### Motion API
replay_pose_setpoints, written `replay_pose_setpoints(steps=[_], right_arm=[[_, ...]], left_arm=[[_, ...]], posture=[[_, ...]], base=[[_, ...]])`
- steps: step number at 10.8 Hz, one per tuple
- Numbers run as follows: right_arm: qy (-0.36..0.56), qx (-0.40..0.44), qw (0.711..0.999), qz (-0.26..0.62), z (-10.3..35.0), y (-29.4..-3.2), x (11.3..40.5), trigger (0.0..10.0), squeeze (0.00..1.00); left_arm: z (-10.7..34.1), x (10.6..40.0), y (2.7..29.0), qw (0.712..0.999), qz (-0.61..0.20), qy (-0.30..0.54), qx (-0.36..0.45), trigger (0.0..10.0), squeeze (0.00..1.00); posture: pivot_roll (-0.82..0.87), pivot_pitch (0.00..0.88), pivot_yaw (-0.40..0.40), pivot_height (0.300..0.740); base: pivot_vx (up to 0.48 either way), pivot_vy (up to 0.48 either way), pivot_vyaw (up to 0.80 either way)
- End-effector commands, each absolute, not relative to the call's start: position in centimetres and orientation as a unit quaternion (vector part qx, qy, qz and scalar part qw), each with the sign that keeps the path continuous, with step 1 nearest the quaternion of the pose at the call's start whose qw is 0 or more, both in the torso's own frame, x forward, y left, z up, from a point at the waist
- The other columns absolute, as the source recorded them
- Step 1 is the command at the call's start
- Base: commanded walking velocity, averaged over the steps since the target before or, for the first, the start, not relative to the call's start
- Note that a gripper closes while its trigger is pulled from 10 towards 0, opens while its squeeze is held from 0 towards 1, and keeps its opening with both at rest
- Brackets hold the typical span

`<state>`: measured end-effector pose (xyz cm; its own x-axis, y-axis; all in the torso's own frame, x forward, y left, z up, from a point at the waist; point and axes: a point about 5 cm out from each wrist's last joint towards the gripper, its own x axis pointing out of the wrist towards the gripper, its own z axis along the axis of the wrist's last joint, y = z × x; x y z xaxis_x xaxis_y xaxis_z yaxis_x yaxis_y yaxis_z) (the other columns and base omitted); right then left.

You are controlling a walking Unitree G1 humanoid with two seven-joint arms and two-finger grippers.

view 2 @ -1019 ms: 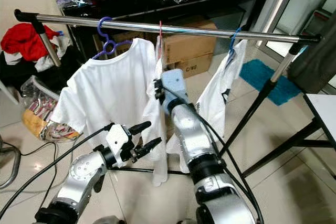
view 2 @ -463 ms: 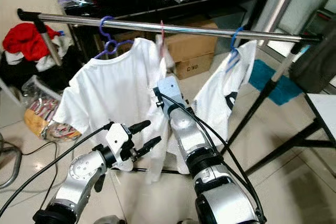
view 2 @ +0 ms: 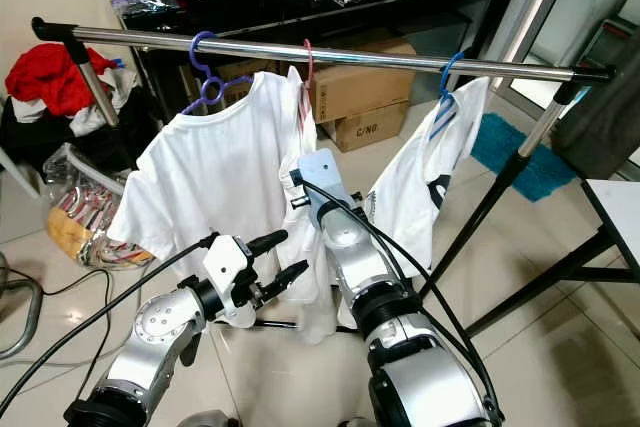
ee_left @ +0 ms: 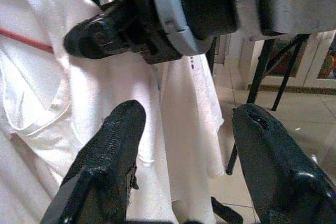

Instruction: Hang hanger

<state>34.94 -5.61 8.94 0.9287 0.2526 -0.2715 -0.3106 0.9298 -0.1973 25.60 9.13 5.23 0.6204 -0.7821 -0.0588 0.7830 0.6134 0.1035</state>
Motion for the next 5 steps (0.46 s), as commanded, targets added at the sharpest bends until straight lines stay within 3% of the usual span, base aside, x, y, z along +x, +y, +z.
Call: replay_pose_setpoints(steps=[1, 2, 3, 4, 5], right_arm=[[0.114, -0.120, 0.974, 0.156, 9.7, -5.0, 35.3, 10.0, 0.00], [0.102, -0.120, 0.972, 0.172, 10.4, -3.8, 35.4, 10.0, 0.00], [0.094, -0.113, 0.973, 0.179, 10.7, -3.4, 35.4, 2.8, 0.00], [0.083, -0.106, 0.973, 0.186, 11.0, -3.1, 35.4, 0.0, 0.00], [0.084, -0.106, 0.974, 0.183, 10.9, -3.4, 35.5, 0.0, 0.00]], left_arm=[[5.7, 25.8, 8.8, 0.896, -0.439, -0.003, 0.065, 10.0, 0.00], [5.7, 25.8, 8.7, 0.897, -0.438, -0.002, 0.065, 10.0, 0.00], [5.7, 25.8, 8.7, 0.897, -0.437, -0.003, 0.065, 10.0, 0.00], [5.7, 25.9, 8.7, 0.898, -0.435, -0.003, 0.065, 10.0, 0.00], [5.7, 25.9, 8.8, 0.898, -0.434, -0.002, 0.065, 10.0, 0.00]], posture=[[0.10, 0.000, -0.011, 0.740], [0.11, 0.000, -0.015, 0.740], [0.11, 0.000, -0.016, 0.740], [0.12, 0.000, -0.017, 0.740], [0.12, 0.000, -0.017, 0.740]], base=[[0.000, 0.000, 0.00], [0.000, 0.000, 0.00], [0.000, 0.000, 0.00], [0.000, 0.000, 0.00], [0.000, 0.000, 0.00]])
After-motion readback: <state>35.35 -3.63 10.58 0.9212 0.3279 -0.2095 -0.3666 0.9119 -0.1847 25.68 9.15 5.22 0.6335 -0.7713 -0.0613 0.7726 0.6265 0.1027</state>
